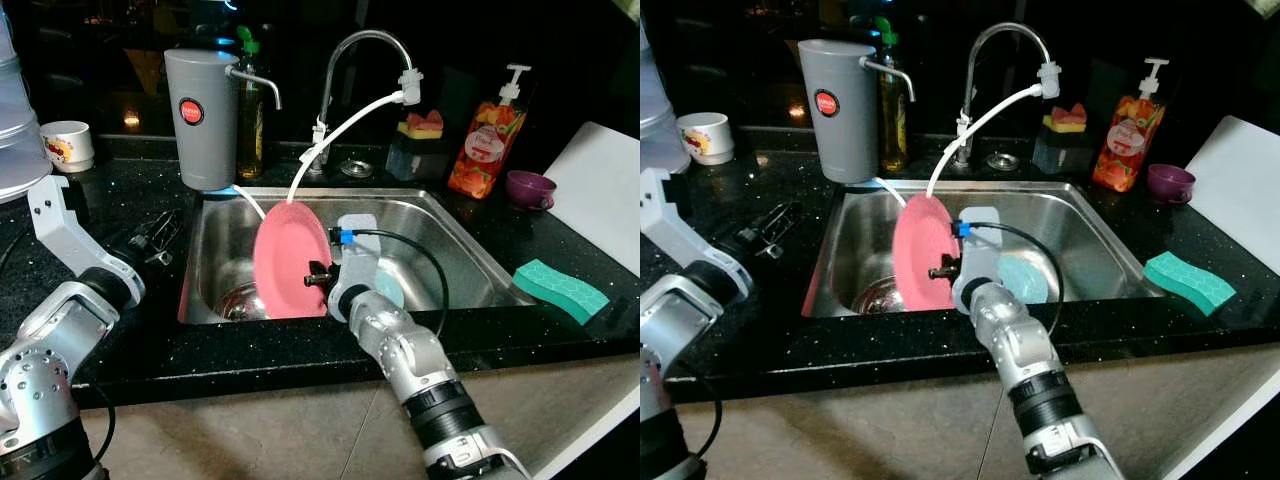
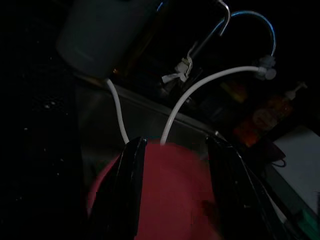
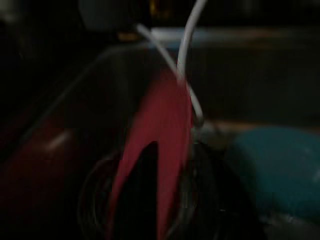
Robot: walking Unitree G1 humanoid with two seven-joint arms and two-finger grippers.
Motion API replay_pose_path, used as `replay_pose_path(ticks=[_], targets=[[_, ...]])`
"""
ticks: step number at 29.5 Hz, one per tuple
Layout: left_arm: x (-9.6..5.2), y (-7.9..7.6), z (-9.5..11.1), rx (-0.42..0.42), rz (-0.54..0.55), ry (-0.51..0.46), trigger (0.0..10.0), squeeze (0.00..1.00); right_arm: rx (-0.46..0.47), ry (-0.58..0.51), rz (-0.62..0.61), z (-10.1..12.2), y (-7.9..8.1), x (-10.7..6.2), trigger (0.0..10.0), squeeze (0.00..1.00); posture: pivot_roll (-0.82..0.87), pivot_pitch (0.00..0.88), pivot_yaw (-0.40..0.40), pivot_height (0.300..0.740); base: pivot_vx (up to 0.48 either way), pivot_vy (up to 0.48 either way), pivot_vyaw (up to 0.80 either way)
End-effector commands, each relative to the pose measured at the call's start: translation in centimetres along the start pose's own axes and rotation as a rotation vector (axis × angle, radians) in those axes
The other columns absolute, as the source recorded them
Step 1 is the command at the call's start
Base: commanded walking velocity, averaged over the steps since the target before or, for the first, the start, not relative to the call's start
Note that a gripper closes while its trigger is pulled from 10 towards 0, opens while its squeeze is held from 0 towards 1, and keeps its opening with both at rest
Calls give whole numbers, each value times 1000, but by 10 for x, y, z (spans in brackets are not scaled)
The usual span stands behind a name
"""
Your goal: Kitchen organization
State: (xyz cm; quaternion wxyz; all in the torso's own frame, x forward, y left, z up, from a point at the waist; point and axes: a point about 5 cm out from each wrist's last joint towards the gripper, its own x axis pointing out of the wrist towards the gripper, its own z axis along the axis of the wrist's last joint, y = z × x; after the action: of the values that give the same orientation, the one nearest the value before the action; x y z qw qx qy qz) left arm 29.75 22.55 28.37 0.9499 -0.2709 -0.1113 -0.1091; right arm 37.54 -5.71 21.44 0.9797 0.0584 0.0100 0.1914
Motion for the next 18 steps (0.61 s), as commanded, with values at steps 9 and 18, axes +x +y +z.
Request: replay_pose_path(ticks=[9, 18], targets=[[11, -11, -16, 2, -34, 32, 10000, 0, 10, -358, -34, 55, -5, -24, 10000, 0, 94, 73, -105, 740, 0, 0, 0], [8, -48, -43, 438, -117, 28, 10000, 0, -41, -436, -135, 47, -4, -64, 10000, 0, 68, 93, -89, 740, 0, 0, 0]])
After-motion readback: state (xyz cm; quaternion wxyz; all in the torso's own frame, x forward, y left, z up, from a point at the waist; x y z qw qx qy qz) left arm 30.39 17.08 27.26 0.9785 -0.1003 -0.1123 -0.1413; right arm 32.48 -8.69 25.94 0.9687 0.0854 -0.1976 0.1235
